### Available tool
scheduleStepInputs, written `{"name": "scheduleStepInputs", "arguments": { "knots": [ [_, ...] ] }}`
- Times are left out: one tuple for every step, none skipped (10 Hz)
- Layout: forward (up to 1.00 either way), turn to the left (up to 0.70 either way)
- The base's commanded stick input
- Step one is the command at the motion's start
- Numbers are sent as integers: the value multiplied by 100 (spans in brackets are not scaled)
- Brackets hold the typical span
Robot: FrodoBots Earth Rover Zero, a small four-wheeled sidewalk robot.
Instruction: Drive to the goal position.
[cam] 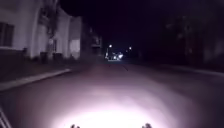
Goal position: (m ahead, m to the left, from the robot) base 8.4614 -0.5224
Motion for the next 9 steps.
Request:
{"name": "scheduleStepInputs", "arguments": {
  "knots": [
    [50, 0],
    [50, 0],
    [50, 0],
    [50, 0],
    [50, 0],
    [50, 0],
    [50, 0],
    [50, 0],
    [50, 0]
  ]
}}
